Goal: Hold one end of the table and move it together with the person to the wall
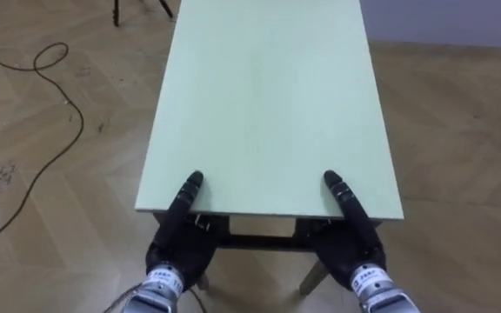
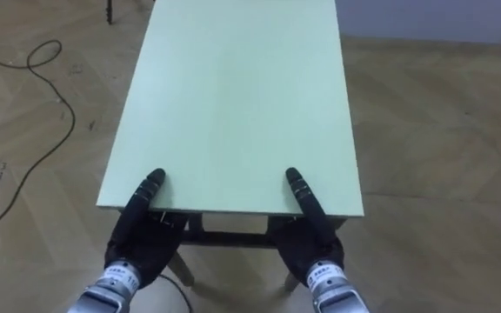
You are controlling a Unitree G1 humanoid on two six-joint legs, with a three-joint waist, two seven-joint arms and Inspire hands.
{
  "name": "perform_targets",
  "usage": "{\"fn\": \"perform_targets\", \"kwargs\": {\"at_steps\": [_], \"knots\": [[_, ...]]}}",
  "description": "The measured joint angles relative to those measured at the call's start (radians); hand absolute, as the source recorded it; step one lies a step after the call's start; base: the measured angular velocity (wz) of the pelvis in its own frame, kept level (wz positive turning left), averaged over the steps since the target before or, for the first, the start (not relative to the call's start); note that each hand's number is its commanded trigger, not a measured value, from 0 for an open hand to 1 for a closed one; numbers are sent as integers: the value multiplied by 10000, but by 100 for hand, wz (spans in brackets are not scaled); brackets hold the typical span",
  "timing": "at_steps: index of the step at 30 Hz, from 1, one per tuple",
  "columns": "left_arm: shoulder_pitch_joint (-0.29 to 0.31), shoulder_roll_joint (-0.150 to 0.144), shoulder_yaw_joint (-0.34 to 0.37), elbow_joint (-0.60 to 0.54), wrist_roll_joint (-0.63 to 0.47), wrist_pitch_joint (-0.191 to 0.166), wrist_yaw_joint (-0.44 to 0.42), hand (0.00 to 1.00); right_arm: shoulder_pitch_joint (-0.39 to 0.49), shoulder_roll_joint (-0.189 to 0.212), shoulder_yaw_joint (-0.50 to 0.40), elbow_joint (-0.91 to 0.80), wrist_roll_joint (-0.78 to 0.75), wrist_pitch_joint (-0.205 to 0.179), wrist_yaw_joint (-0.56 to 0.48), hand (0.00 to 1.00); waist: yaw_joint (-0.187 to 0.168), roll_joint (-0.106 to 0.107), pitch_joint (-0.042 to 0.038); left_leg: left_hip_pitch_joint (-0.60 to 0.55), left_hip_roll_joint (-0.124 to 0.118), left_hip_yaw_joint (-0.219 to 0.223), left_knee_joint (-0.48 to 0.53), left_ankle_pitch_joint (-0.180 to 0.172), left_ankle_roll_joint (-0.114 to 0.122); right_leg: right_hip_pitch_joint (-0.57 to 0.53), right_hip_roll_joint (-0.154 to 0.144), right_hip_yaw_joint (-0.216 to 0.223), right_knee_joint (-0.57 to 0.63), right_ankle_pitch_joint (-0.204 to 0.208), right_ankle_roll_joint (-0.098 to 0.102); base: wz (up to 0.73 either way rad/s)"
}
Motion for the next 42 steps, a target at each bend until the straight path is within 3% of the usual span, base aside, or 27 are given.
{"fn": "perform_targets", "kwargs": {"at_steps": [2,4,5,6,8,9,10,11,13,16,20,26,32,34,36,38,39,40,41,42], "knots": [[5,-12,70,0,-9,5,5,100,-11,24,0,-31,-111,-23,20,100,-125,213,-48,719,113,-249,894,37,-61,-395,217,-169,404,-95,-182,19],[-19,21,116,0,-20,6,52,100,-25,65,23,-38,-184,-35,54,100,-468,362,-33,1823,97,-414,403,328,-388,-703,417,-238,738,-158,-280,42],[-34,16,115,0,-20,9,70,100,-24,59,21,-49,-185,-48,55,100,-544,393,-22,2073,78,-382,40,513,-425,-797,442,-205,870,-158,-280,32],[-33,3,119,0,-21,14,104,100,-24,70,33,-50,-181,-70,55,100,-630,394,-20,2462,-72,-294,-626,205,-481,-976,455,-62,1143,-160,-276,-4],[51,-35,130,-2,-77,14,110,100,-18,15,141,-59,-259,-121,55,100,-625,343,-37,2749,-271,-239,-1265,137,-578,-1035,323,68,1090,-47,-262,-11],[61,-53,131,-3,-102,11,108,100,-19,24,148,-61,-292,-153,57,100,-771,365,-35,2901,-308,-239,-1707,-87,-806,-1076,241,5,1030,15,-270,19],[50,-49,136,-31,-99,-5,104,100,-21,2,147,-113,-299,-168,69,100,-894,383,-51,3137,-415,-411,-2391,-495,-812,-1229,186,-17,1083,22,-277,28],[34,-52,138,-72,-99,-12,102,100,-21,-4,147,-176,-301,-195,68,100,-959,399,-47,3244,-418,-490,-2700,-738,-822,-1317,185,-19,1128,24,-280,38],[-181,-46,134,-123,19,-29,99,100,-45,14,136,-286,-291,-369,97,100,-1071,435,-57,3727,-353,-839,-4150,-1582,-911,-1603,195,-346,1196,44,-317,41],[-525,-57,40,-126,82,-147,97,100,-68,16,4,-502,-66,-426,82,100,-1289,527,-59,4301,-227,-822,-5850,-2220,-849,-1959,179,-713,1349,117,-317,31],[-668,-67,-45,-124,40,-208,109,100,-104,6,-60,-503,174,-348,31,100,-1456,565,-50,4666,-277,-561,-7078,-2348,-760,-2066,32,-876,1281,432,-190,15],[-688,-132,-150,-105,-10,-353,247,100,-93,-17,-111,-480,171,-232,3,100,-1673,632,-48,4431,-831,-462,-7372,-2363,-614,-2259,-409,-730,667,1450,109,-1],[-674,-113,-195,121,-129,-348,409,100,-87,-25,-113,-362,100,-124,-105,100,-1675,592,-53,4400,-1622,-127,-7473,-2040,175,-2250,-860,-237,146,2407,373,-15],[-680,-149,-211,238,-141,-327,485,100,-85,-114,-127,-346,101,-86,-232,100,-1725,470,-41,4384,-1972,-93,-7473,-1863,558,-2252,-1135,22,92,2710,545,-2],[-686,-119,-220,294,-145,-251,485,100,-84,-116,-256,-349,33,58,-368,100,-1854,373,-51,4357,-2188,-58,-7469,-1740,782,-2250,-1337,122,38,3023,674,5],[-688,-156,-216,304,-125,-205,486,100,-83,-22,-474,-353,-279,226,-433,100,-1967,284,-38,4230,-2346,146,-7467,-1555,1109,-2252,-1436,593,-196,3515,992,15],[-716,-157,-217,303,-123,-145,486,100,-35,53,-568,-356,-284,259,-435,100,-2023,178,-49,4100,-2420,355,-7478,-1464,1275,-2253,-1513,991,-359,3760,1278,38],[-759,-134,-233,303,-120,-122,492,100,21,42,-614,-462,-260,315,-511,100,-2190,113,-55,3933,-2373,1057,-7464,-1377,1428,-2286,-1616,1241,-32,3585,1476,55],[-808,-125,-278,304,-120,-100,526,100,83,37,-660,-502,-244,318,-530,100,-2268,114,-54,3885,-2305,1529,-7463,-1347,1481,-2332,-1794,1241,589,3090,1633,77],[-910,-117,-346,302,-122,-71,560,100,156,69,-734,-550,-164,318,-532,100,-2415,37,-61,3837,-2294,2100,-7485,-1253,1600,-2443,-2130,1220,2289,1900,1749,65]]}}
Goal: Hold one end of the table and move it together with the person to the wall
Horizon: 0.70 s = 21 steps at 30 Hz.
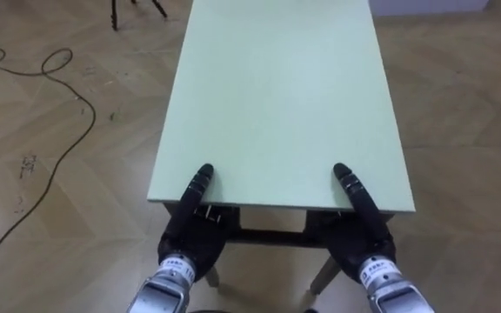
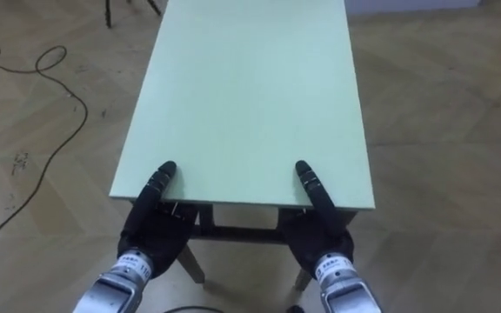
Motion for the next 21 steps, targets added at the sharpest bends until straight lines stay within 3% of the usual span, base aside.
{"fn": "perform_targets", "kwargs": {"at_steps": [1,2,4,6,7,9,10,12,15,17,19,21], "knots": [[-125,48,-4,-1,1,27,-9,100,15,6,-56,-50,119,3,-1,100,39,-95,-1,-89,-47,436,1,4,8,6,-365,-10,1352,-799,79,42],[-141,34,3,-2,15,9,-29,100,15,-3,-54,-59,217,-1,-5,100,180,-175,-45,-219,-110,808,73,4,9,222,-711,-2,2112,-1315,161,0],[-83,69,21,0,19,-10,-33,100,33,6,36,-61,208,-36,-7,100,565,-233,-41,-293,-179,968,251,3,10,751,-1000,102,2362,-1809,243,-40],[-8,61,38,-1,15,-22,-67,100,32,0,173,-73,217,-139,-7,100,740,-297,-38,-388,-201,1084,415,0,8,1058,-1113,181,2234,-2044,387,-29],[41,52,35,-1,22,-15,-67,100,31,-59,232,-72,210,-167,-7,100,861,-339,-24,-389,-205,977,440,3,1,1006,-915,185,2001,-2049,406,-46],[124,64,67,-9,33,-5,-192,100,7,-31,267,-68,210,-151,-6,100,1235,-371,-33,-513,-183,360,438,30,-45,1073,-554,441,1516,-2039,409,-69],[136,57,114,-17,41,2,-262,100,-55,-37,274,-68,195,-131,-6,100,1451,-406,-49,-648,-45,117,432,71,-118,1110,-449,438,1181,-2041,411,-47],[117,71,146,-45,30,1,-278,100,-100,-32,329,-67,194,-210,-6,100,1352,-563,-33,-762,9,198,495,79,-129,1258,-472,300,756,-2110,403,-11],[125,79,225,-153,240,14,-275,100,-99,11,318,-81,208,-234,-6,100,1521,-765,-54,-806,74,255,452,90,-148,1641,-161,308,-404,-2134,402,-23],[115,102,231,-235,329,2,-276,100,-130,-8,389,-83,246,-314,-6,100,1682,-736,-50,-872,230,147,389,107,-179,2154,151,147,-1728,-1803,489,-29],[116,253,225,-328,344,1,-280,100,-137,-9,456,-77,302,-363,-4,100,1709,-728,-52,-912,383,-44,348,146,-240,2453,437,135,-2464,-1413,448,-5],[117,297,251,-351,329,1,-280,100,-140,32,511,-69,303,-417,-2,100,1687,-724,-47,-947,430,-334,327,171,-277,2673,557,34,-2951,-1186,429,5]]}}
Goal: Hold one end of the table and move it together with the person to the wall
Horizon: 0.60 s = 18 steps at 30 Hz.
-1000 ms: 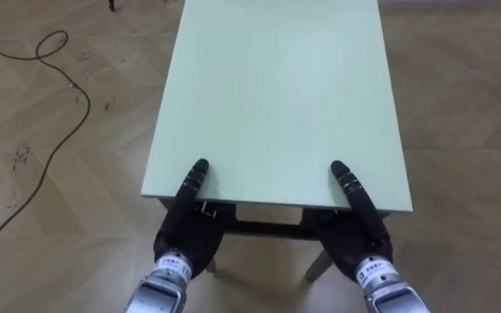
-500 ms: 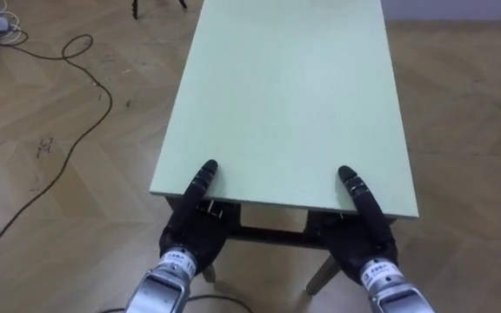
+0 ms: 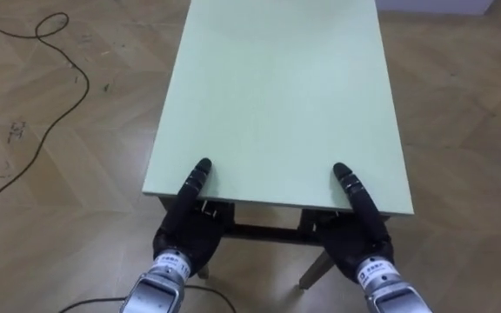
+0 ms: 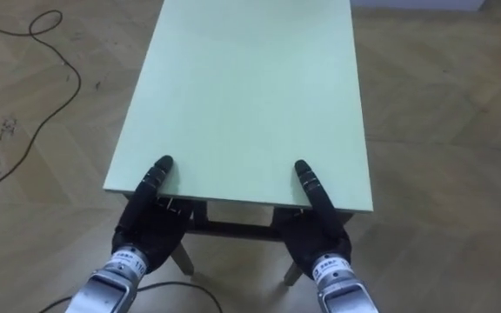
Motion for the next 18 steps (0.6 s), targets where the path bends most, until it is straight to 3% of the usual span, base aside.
{"fn": "perform_targets", "kwargs": {"at_steps": [2,7,11,14,18], "knots": [[1,1,91,-47,25,23,0,100,1,105,5,0,1,-17,2,100,-24,1,1,-112,48,-105,9,21,-33,41,77,-52,-227,126,-38,12],[35,-43,195,-61,145,80,-55,100,20,182,-10,10,-26,-27,39,100,-181,40,19,-222,65,-870,20,99,-149,193,194,-171,-355,170,-72,21],[159,-144,175,-61,153,84,-98,100,25,113,45,4,-97,-54,70,100,-149,155,46,-162,77,-1107,37,124,-195,415,235,-222,-501,137,-127,10],[177,-239,158,-62,173,84,-98,100,-5,0,31,-26,-100,-82,72,100,-283,261,36,-258,66,-1253,52,132,-209,411,232,-289,-490,133,-130,24],[178,-343,156,-88,164,68,-97,100,-7,-65,33,-153,-207,-156,70,100,-199,346,26,-369,44,-1413,67,134,-211,357,229,-333,-481,133,-130,11]]}}
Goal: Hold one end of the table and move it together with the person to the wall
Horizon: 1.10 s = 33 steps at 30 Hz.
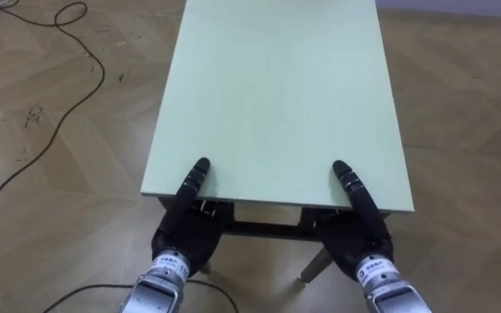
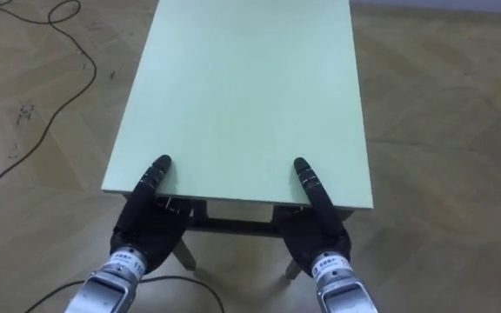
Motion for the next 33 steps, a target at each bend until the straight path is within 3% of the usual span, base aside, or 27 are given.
{"fn": "perform_targets", "kwargs": {"at_steps": [5,6,9,10,11,12,13,14,15,16,18,20,21,22,23,24,25,26,27,28,30,33], "knots": [[7,-8,-7,-1,-58,-7,7,100,1,10,-2,-48,-174,-52,0,100,70,28,-2,28,-42,-334,-1,1,1,108,-5,104,43,-6,2,17],[6,-10,-10,0,-70,-12,7,100,2,9,6,-88,-209,-67,0,100,54,31,1,32,-89,-576,-1,1,1,99,-33,144,177,-85,-9,30],[49,2,-88,38,-95,-63,9,100,102,-14,17,-114,-251,-94,1,100,-144,62,20,225,-259,-1451,-39,3,5,6,-196,187,1112,-474,17,44],[134,26,-139,26,-93,-96,6,100,250,3,9,-173,-282,-92,3,100,-139,99,40,361,-311,-2191,-31,3,4,-234,-154,373,1541,-752,-40,18],[163,52,-177,15,-93,-170,5,100,294,20,8,-189,-318,-93,9,100,-132,102,42,377,-331,-2554,-16,1,1,-271,-21,616,1358,-835,-108,18],[167,71,-183,14,-92,-297,4,100,293,230,16,-191,-401,-95,22,100,-120,114,43,321,-390,-3066,-3,-8,-25,-193,315,1024,464,-591,-256,38],[155,35,-141,26,-83,-319,39,100,265,244,28,-204,-512,-134,29,100,-252,227,40,224,-458,-3214,-31,8,-137,-139,300,773,304,-423,-362,56],[156,58,-138,24,-89,-296,64,100,265,216,78,-204,-510,-207,29,100,-368,279,49,195,-487,-3166,-84,70,-238,-75,288,707,311,-422,-365,73],[158,94,-139,18,-92,-265,66,100,269,143,220,-203,-442,-306,28,100,-464,300,44,238,-445,-2752,-191,186,-398,45,302,723,308,-422,-365,66],[144,97,-140,-13,-65,-270,66,100,270,151,234,-204,-322,-327,27,100,-542,296,44,241,-324,-2389,-220,222,-412,121,372,720,308,-423,-365,58],[125,124,-136,-32,16,-271,66,100,285,150,318,-204,-166,-413,27,100,-445,261,49,375,-161,-2517,-342,245,-408,121,524,770,404,-445,-389,27],[172,131,-136,-33,48,-270,62,100,332,138,324,-203,-201,-407,27,100,-205,258,51,597,-42,-3335,-423,246,-409,-132,623,724,1150,-571,-545,-11],[205,127,-138,-58,70,-280,41,100,353,129,319,-200,-273,-402,27,100,-54,262,75,746,39,-4175,-413,244,-417,-565,767,840,1785,-865,-593,-22],[345,132,-48,-229,131,-327,-9,100,312,216,344,-209,-334,-377,27,100,36,202,45,682,76,-4821,-363,230,-444,-592,1052,1519,608,-799,-783,-6],[449,23,82,-327,177,-333,-60,100,214,187,453,-245,-320,-437,27,100,59,170,28,483,90,-4804,-368,113,-765,-539,1007,1210,105,-138,-1073,26],[471,-18,85,-321,195,-312,-56,100,214,120,532,-247,-297,-501,31,100,-36,220,30,398,180,-4582,-389,82,-932,-532,1031,986,149,-118,-1095,75],[486,-44,80,-317,185,-224,-56,100,240,6,634,-246,-263,-675,46,100,-217,208,43,196,279,-3548,-400,106,-1166,-471,1028,723,238,-116,-1099,86],[484,-34,79,-318,177,-169,-58,100,262,-3,639,-245,-255,-716,47,100,-336,171,61,73,348,-3058,-451,145,-1227,-383,1026,778,229,-116,-1099,128],[425,-27,61,-318,178,-52,-56,100,319,6,582,-245,-247,-759,93,100,-649,104,65,-332,388,-2247,-827,473,-997,-294,1017,1077,241,-143,-1054,118],[426,22,2,-317,193,-32,-51,100,443,46,538,-243,-245,-753,142,100,-698,-81,36,-373,405,-1580,-833,960,-881,-241,940,1298,274,-188,-987,104],[457,93,-100,-318,185,-31,-50,100,545,31,410,-294,-249,-640,159,100,-513,-84,34,-266,382,-1429,-771,1013,-870,-208,930,1087,420,-267,-862,26],[461,37,-155,-322,113,-34,-51,100,427,-89,270,-295,-256,-495,154,100,-314,7,34,-352,205,-1575,-716,1009,-870,-45,863,582,199,-277,-851,21]]}}
